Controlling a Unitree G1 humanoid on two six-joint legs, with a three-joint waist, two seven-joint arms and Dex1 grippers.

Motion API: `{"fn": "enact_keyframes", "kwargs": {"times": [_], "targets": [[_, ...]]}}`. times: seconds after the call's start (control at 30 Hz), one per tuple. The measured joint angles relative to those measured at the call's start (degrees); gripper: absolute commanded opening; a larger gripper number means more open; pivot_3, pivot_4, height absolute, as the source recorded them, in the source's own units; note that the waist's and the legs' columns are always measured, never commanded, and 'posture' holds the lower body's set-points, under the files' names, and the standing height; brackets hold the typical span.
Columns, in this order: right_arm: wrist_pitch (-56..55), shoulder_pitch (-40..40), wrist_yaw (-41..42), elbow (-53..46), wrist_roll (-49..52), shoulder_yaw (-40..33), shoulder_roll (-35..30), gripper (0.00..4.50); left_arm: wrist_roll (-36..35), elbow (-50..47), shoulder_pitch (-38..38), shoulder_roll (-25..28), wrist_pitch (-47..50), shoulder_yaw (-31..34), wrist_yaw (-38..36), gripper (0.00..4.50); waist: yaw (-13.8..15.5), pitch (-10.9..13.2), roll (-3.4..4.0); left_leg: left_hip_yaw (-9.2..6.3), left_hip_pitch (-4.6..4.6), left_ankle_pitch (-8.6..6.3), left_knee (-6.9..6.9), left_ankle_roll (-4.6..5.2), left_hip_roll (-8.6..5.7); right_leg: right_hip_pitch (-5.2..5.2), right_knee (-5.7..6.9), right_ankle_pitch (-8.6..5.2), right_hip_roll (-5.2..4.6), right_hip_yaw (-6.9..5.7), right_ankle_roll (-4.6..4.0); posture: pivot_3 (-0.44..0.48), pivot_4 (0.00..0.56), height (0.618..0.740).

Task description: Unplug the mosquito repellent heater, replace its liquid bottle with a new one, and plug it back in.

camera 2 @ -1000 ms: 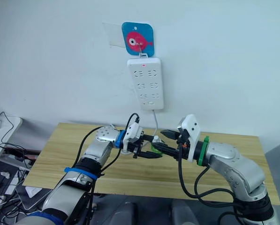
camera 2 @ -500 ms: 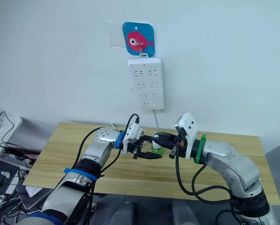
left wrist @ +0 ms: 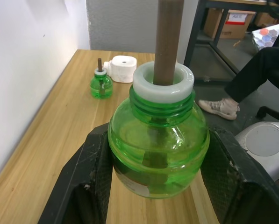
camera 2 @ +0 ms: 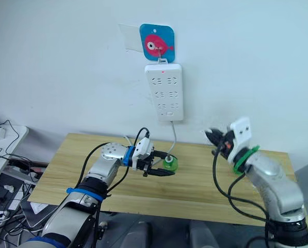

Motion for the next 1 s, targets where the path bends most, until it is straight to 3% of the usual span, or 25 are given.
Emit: {"fn": "enact_keyframes", "kwargs": {"times": [0.3,0.7,0.73,0.8,1.0], "targets": [[-17.43,1.34,-5.86,24.96,-11.98,0.88,8.26,0.25,-0.02,-1.17,0.76,0.52,0.32,-0.02,0.49,2.26,-0.46,-0.01,0.02,0.07,0.11,0.01,-0.02,-0.01,0.02,0.02,0.1,0.0,0.0,0.06,0.0,0.034,0.141,0.74],[-29.5,-4.4,-8.29,44.43,-14.99,-2.35,9.91,0.25,-0.07,-4.95,2.11,1.24,2.3,-0.04,1.1,2.26,-0.15,-0.05,0.07,0.08,0.11,0.01,-0.03,-0.01,0.02,0.02,0.1,0.0,-0.01,0.07,-0.01,0.066,0.126,0.74],[-29.88,-4.43,-8.29,44.79,-14.97,-2.62,9.99,0.81,-0.08,-5.31,2.22,1.32,2.36,-0.04,1.09,2.26,-0.06,-0.05,0.08,0.08,0.12,0.01,-0.03,-0.02,0.03,0.02,0.1,0.01,-0.01,0.07,-0.01,0.067,0.123,0.74],[-30.71,-4.61,-8.22,45.71,-14.8,-3.05,10.46,1.23,-0.09,-5.77,2.43,1.58,2.47,-0.05,1.09,2.26,-0.01,-0.13,0.11,0.09,0.12,0.01,-0.03,-0.02,0.03,0.02,0.11,0.01,-0.01,0.07,-0.01,0.067,0.117,0.74],[-30.96,-3.31,-5.89,44.71,-13.81,-3.85,11.57,3.42,-0.11,-6.09,2.99,1.69,2.58,-0.05,1.09,2.26,0.34,-0.42,0.41,0.11,0.12,0.01,-0.03,-0.02,0.02,0.02,0.1,0.01,-0.02,0.09,-0.01,0.061,0.112,0.74]]}}
